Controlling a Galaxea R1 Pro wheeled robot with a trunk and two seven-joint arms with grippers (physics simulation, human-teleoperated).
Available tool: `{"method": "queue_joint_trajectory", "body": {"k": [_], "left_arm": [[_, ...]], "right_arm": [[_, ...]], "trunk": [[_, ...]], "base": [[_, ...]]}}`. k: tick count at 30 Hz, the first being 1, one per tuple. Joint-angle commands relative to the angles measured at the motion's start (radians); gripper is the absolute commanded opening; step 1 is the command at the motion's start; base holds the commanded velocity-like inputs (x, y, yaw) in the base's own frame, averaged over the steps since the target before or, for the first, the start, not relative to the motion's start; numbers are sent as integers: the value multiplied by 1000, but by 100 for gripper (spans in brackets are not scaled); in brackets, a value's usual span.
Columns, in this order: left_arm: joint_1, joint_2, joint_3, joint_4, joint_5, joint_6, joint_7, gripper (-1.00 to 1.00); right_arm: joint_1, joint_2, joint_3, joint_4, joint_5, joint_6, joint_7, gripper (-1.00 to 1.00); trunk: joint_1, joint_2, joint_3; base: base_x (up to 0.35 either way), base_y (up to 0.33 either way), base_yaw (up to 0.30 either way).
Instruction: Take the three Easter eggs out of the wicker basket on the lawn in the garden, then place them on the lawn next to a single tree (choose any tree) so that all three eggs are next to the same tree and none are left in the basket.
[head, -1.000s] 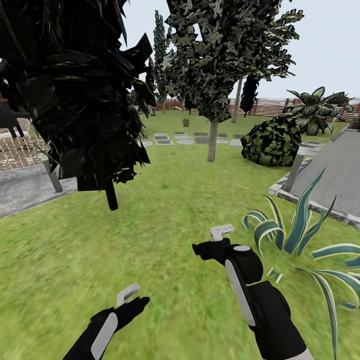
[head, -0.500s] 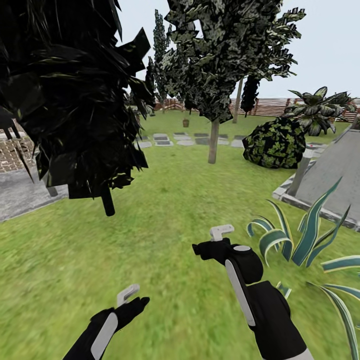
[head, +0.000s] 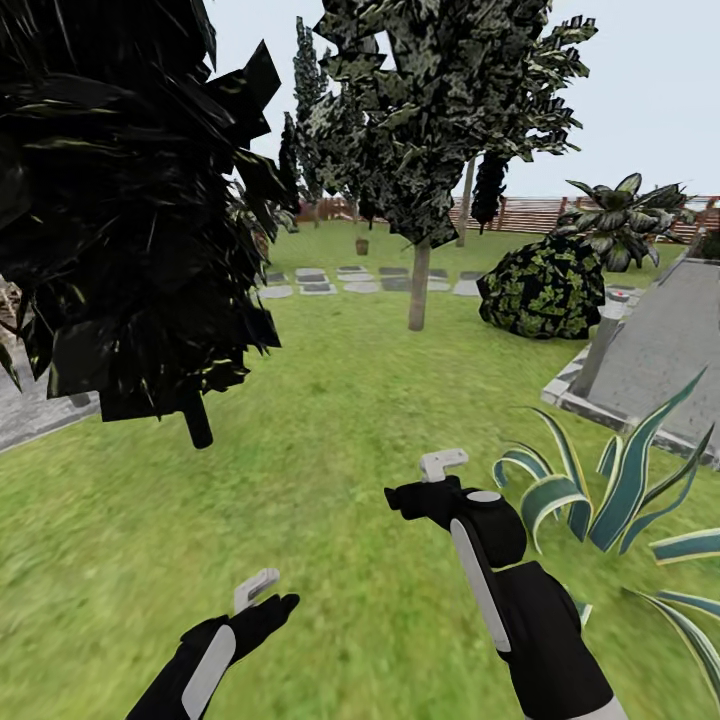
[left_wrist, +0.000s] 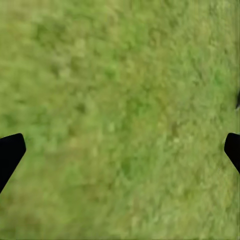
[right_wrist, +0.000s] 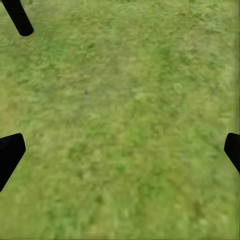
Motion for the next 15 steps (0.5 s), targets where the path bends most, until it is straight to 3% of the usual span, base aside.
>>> {"method": "queue_joint_trajectory", "body": {"k": [1,15], "left_arm": [[0,0,2,-1,8,6,2,100],[0,0,2,-1,8,6,2,100]], "right_arm": [[-1,0,0,-1,-1,4,0,100],[0,0,0,-1,-1,3,0,100]], "trunk": [[1,-1,-1],[1,-1,-1]], "base": [[333,0,-29],[334,0,-5]]}}
